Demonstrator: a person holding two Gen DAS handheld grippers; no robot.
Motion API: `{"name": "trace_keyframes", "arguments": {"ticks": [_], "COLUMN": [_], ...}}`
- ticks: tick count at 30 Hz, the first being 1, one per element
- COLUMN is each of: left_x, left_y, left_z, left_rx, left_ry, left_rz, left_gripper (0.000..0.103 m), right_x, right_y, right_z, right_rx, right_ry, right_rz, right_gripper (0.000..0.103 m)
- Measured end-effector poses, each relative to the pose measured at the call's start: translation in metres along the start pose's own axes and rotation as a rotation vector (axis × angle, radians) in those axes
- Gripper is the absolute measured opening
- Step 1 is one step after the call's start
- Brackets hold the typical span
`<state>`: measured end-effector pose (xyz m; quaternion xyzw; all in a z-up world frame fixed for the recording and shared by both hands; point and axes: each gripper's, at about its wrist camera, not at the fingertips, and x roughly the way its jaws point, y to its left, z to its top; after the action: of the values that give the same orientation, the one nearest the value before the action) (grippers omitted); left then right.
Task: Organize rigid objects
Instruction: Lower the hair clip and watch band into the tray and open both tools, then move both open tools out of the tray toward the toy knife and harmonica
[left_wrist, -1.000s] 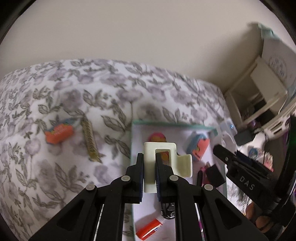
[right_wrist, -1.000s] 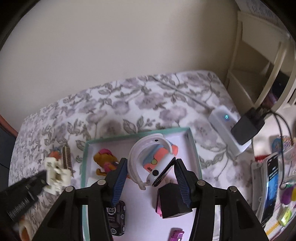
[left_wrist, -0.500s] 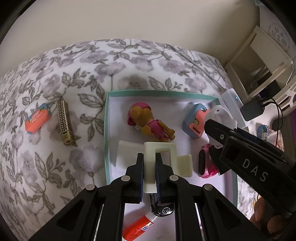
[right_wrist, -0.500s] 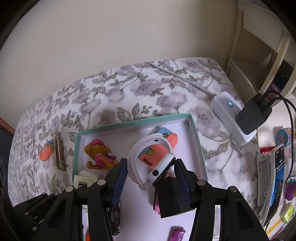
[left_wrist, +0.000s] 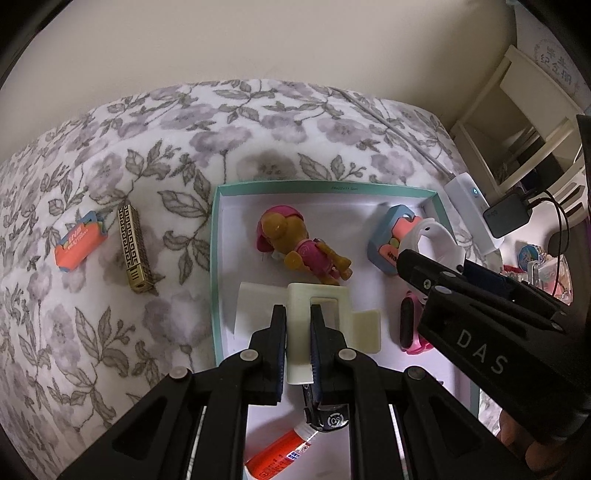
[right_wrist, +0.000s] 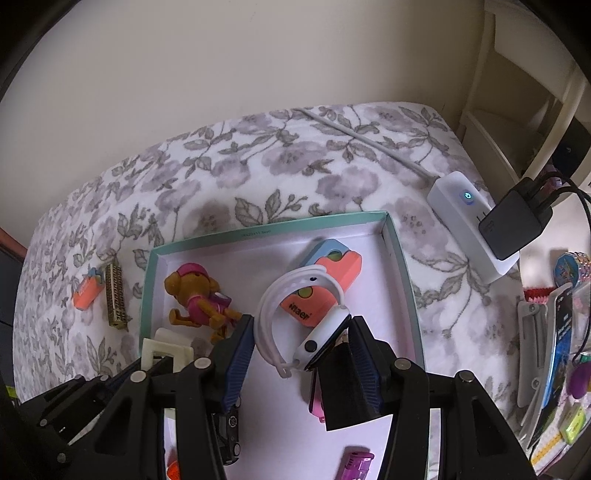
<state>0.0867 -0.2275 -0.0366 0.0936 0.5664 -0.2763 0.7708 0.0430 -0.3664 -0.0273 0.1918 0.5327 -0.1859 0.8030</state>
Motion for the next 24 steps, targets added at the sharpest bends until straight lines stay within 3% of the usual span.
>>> {"name": "trace_keyframes", "arguments": {"ticks": [2, 4, 6, 18, 21, 24], "left_x": [-0.001, -0.003, -0.007, -0.023, -0.027, -0.031], "left_y": [0.001, 0.001, 0.002, 0.037, 0.064, 0.093], "left_z": [0.000, 0.001, 0.002, 0.010, 0.011, 0.010], "left_rx": [0.000, -0.004, -0.007, -0.089, -0.142, -0.196], "left_ry": [0.000, -0.005, -0.018, -0.057, -0.076, -0.089], "left_rz": [-0.001, -0.008, -0.012, 0.004, 0.053, 0.101], "left_gripper": [0.016, 0.034, 0.044, 0.046, 0.061, 0.062], "right_x": [0.000, 0.000, -0.001, -0.020, -0.016, -0.011], "right_y": [0.000, 0.001, 0.001, 0.009, 0.019, 0.032], "right_z": [0.000, 0.000, 0.001, 0.006, 0.005, 0.003], "right_rx": [-0.002, -0.005, -0.008, -0.007, -0.022, -0.035], "right_ry": [0.005, 0.003, -0.001, -0.059, -0.050, -0.039], "right_rz": [-0.003, -0.014, -0.015, -0.003, 0.014, 0.023], "right_gripper": [0.056, 0.057, 0.057, 0.062, 0.063, 0.063]}}
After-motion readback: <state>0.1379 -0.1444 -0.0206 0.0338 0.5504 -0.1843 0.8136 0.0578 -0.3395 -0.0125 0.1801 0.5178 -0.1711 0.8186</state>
